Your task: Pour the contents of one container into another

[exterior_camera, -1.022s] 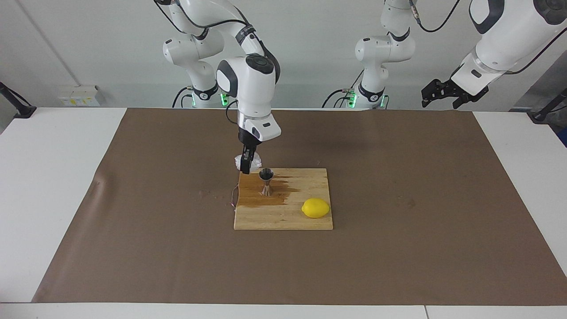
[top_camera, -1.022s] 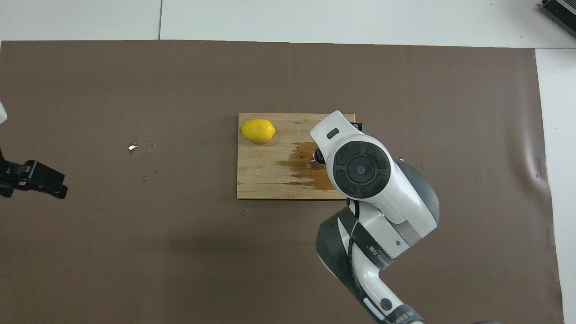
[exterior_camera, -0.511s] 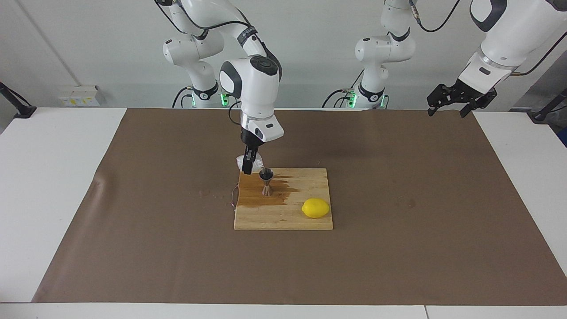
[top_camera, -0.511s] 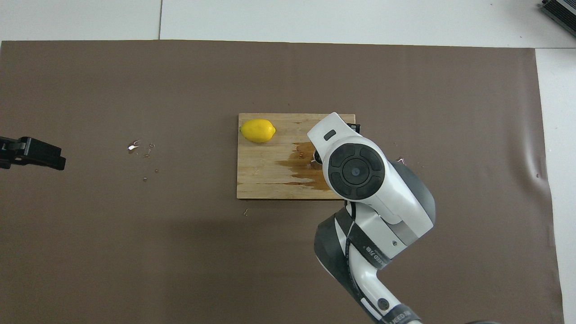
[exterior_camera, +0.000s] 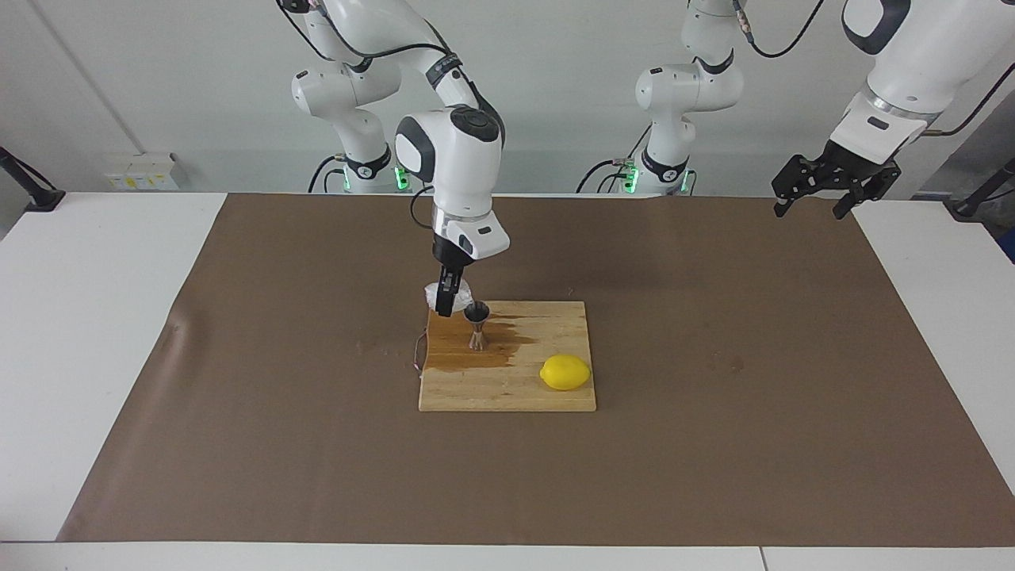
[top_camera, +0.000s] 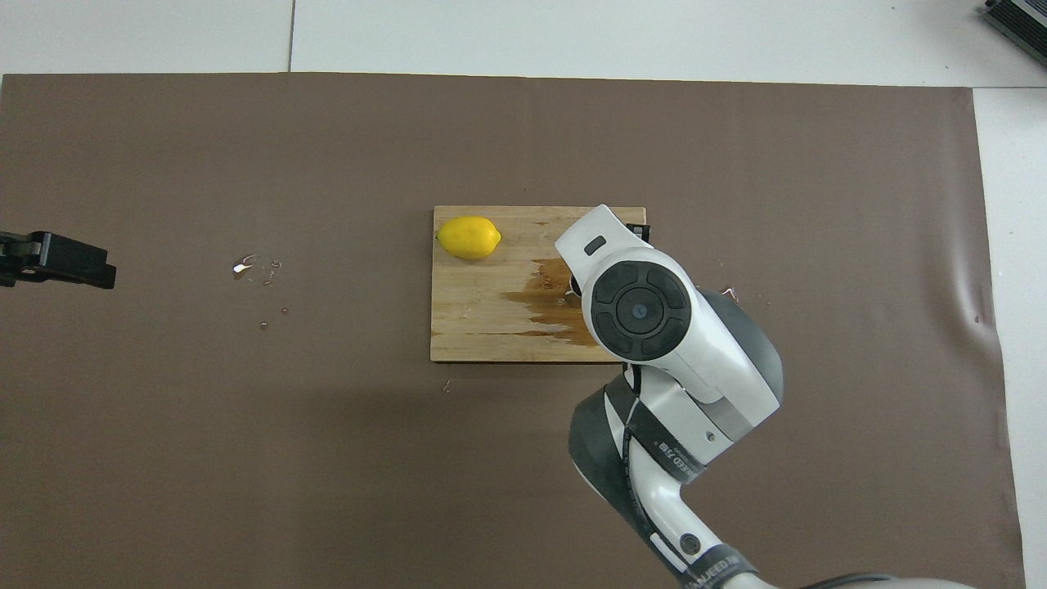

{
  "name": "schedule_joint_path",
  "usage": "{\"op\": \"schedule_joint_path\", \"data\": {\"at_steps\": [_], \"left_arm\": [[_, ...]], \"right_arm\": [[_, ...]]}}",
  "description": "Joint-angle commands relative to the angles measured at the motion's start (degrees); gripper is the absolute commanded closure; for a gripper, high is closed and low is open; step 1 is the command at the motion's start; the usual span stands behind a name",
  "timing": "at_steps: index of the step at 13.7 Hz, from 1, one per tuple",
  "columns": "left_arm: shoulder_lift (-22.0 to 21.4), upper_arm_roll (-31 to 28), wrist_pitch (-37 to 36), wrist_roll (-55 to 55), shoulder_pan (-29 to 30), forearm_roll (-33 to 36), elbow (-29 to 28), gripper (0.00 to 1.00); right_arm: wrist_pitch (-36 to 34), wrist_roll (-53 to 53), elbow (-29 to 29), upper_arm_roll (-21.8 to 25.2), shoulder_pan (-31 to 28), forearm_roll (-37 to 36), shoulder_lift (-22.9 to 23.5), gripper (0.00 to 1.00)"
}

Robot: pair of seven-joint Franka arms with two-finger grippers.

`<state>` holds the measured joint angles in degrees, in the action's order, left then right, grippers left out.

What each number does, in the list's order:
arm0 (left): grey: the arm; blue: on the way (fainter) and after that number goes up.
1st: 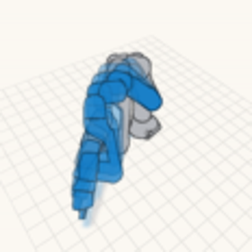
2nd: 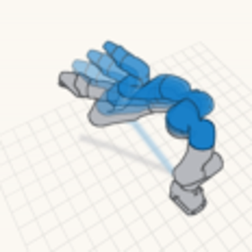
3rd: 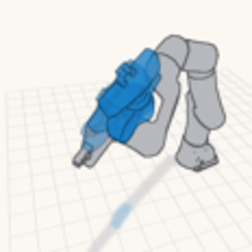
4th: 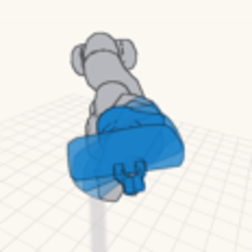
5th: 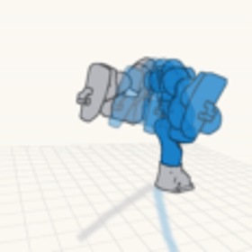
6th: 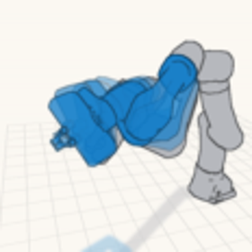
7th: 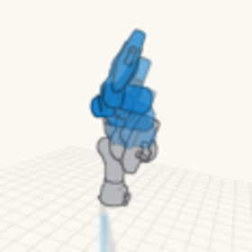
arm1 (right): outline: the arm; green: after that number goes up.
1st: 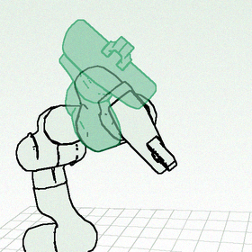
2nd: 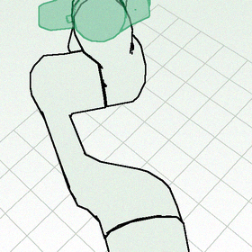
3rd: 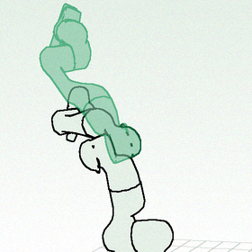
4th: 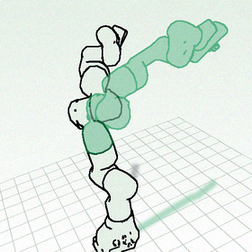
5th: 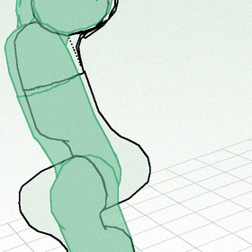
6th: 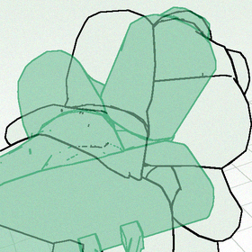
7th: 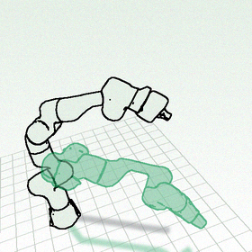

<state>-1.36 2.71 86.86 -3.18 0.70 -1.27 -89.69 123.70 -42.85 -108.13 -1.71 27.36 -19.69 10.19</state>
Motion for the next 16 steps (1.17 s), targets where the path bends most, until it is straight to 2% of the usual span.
{"op": "schedule_joint_path", "data": {"at_steps": [1,11,16], "left_arm": [[-2.8,0.2,0.5,-0.8,-0.3,0.9,-3.6,0.0],[-2.2,0.0,-0.1,-1.7,0.4,1.2,-1.2,0.0],[-2.9,0.6,1.7,-1.7,-0.7,3.1,-3.1,0.0]], "right_arm": [[1.0,1.5,-0.3,-0.3,-0.2,-2.1,-0.1,0.89],[-0.3,1.5,-0.3,-0.3,0.8,-3.3,-0.3,0.89],[-1.1,1.6,-0.2,-0.3,1.0,-5.1,-0.4,0.89]]}}
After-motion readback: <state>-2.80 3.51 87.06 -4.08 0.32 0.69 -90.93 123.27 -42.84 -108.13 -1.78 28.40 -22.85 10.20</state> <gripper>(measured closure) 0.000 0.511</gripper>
